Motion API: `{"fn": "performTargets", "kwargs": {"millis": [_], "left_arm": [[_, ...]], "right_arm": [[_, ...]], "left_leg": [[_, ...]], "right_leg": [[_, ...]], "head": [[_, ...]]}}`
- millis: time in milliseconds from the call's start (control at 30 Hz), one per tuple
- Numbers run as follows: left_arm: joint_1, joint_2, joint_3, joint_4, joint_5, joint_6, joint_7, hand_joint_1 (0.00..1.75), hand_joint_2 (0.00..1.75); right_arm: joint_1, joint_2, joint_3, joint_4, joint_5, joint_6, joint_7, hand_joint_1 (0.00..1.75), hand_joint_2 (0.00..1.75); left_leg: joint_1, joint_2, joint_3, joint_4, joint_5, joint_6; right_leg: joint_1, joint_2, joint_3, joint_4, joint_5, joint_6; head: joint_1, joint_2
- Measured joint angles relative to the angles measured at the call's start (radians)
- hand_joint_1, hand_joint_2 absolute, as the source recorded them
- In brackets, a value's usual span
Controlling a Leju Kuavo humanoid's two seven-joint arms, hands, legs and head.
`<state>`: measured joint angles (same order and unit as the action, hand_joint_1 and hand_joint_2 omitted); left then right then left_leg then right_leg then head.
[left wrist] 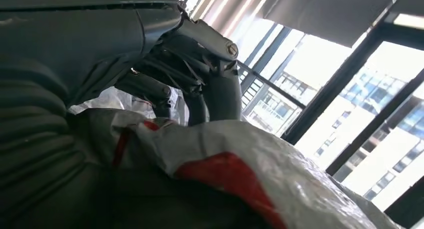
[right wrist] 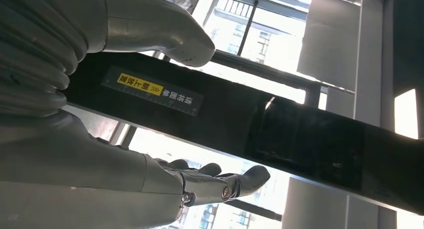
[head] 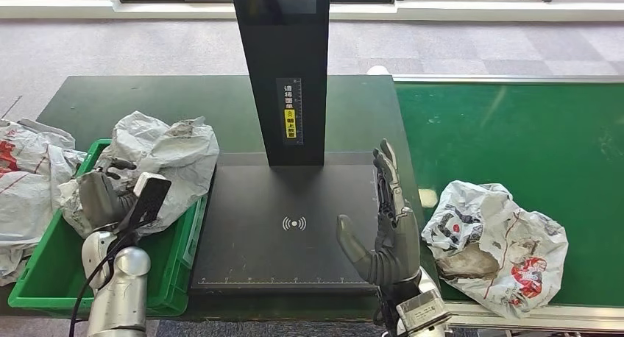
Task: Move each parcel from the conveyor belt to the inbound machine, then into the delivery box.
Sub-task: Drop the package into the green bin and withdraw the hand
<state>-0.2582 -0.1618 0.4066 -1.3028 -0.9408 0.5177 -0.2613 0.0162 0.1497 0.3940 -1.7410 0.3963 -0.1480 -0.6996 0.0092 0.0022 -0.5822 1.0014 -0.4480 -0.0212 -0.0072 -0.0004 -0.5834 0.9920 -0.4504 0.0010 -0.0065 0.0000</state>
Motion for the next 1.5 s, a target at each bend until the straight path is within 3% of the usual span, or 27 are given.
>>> {"fn": "performTargets", "kwargs": {"millis": [200,567,733,1100,1500], "left_arm": [[0.034,-0.009,-0.015,-0.084,0.152,0.048,-0.063,0.00,0.00],[0.084,-0.030,-0.048,-0.191,0.222,0.111,-0.115,0.00,0.00],[0.105,-0.037,-0.075,-0.226,0.219,0.157,-0.100,0.00,0.00],[0.101,-0.054,-0.049,-0.221,0.089,0.178,-0.079,0.00,0.00],[0.086,-0.074,-0.021,-0.222,-0.191,0.180,0.033,0.00,0.00]], "right_arm": [[-0.001,0.010,-0.010,0.000,0.003,-0.009,0.000,0.00,1.75],[-0.002,0.010,-0.010,0.000,0.003,-0.031,0.000,0.00,1.75],[-0.001,0.010,-0.010,0.000,0.003,-0.048,0.000,0.00,1.75],[0.000,0.010,-0.010,0.001,0.007,-0.044,0.000,0.00,1.75],[0.000,0.010,-0.010,0.010,0.017,-0.046,0.000,0.00,1.75]], "left_leg": [[0.000,-0.001,0.000,0.000,0.000,0.000],[0.000,-0.001,0.000,0.000,0.000,0.000],[0.000,-0.001,0.000,0.000,0.000,0.000],[0.000,-0.001,0.000,0.000,0.000,0.000],[0.000,-0.001,0.000,0.000,0.000,0.000]], "right_leg": [[0.000,0.000,0.000,0.000,0.000,0.000],[0.000,0.000,0.000,0.000,0.000,0.000],[0.000,0.000,0.000,0.000,0.000,0.000],[0.000,0.000,0.000,0.000,0.000,0.000],[0.000,0.000,0.000,0.000,0.000,0.000]], "head": [[0.000,0.000],[0.000,0.000],[0.000,0.000],[0.000,0.000],[0.000,0.000]]}}
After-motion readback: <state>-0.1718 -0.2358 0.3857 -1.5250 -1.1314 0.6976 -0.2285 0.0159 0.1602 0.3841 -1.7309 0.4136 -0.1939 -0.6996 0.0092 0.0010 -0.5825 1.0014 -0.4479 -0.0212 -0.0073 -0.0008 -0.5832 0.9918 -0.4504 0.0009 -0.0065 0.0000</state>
